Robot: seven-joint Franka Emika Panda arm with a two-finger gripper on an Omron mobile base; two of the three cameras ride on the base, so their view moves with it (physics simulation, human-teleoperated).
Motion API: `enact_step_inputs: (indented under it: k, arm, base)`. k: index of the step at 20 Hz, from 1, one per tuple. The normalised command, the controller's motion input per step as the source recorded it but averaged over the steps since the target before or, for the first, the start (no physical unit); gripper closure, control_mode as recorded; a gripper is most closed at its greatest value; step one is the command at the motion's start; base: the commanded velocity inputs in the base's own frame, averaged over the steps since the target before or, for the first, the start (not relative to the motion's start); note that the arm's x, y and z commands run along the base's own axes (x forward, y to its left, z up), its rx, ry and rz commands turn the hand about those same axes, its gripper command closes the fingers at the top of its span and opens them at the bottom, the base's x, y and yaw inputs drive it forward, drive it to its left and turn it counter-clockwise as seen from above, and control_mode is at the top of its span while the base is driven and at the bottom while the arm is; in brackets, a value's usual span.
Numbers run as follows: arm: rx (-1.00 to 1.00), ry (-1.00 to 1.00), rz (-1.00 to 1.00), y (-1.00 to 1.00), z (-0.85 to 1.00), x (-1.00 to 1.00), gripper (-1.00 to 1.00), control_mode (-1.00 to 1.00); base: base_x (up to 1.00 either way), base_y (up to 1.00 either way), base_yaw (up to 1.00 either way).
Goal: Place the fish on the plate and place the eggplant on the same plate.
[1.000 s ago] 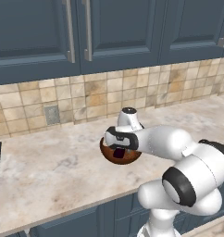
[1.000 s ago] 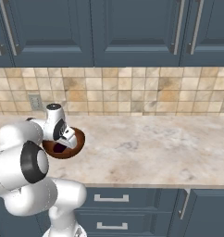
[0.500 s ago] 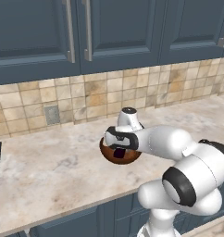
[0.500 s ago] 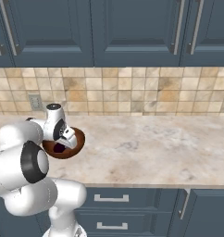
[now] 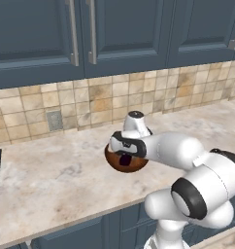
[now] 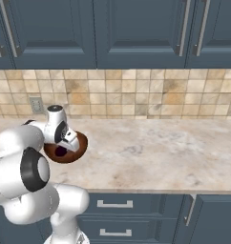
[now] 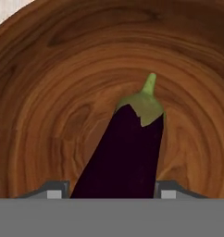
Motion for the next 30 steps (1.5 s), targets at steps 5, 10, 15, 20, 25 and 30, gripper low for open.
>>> enact_step_inputs:
  k: [5, 10, 15, 20, 25, 30]
  arm:
    - [0.00, 0.00, 0.00, -0.08, 0.53, -0.02, 1.00, -1.00]
    - [0.01, 0.00, 0.00, -0.01, 0.76, -0.05, 1.00, -1.00]
    - [0.03, 0.00, 0.00, -0.01, 0.86, -0.45, 1.00, -1.00]
    - [0.06, -0.08, 0.00, -0.10, 0.78, -0.97, 1.00, -1.00]
    - [0.04, -0.17, 0.00, -0.23, 0.63, -0.94, 1.00, -1.00]
    - [0.00, -0.05, 0.03, -0.26, 0.55, -0.41, 1.00, -1.00]
  base:
    - [0.00, 0.00, 0.00]
    - [0.00, 0.00, 0.00]
    - [0.00, 0.00, 0.00]
    - [0.00, 0.00, 0.00]
    - [0.00, 0.00, 0.00]
    - [0.00, 0.00, 0.00]
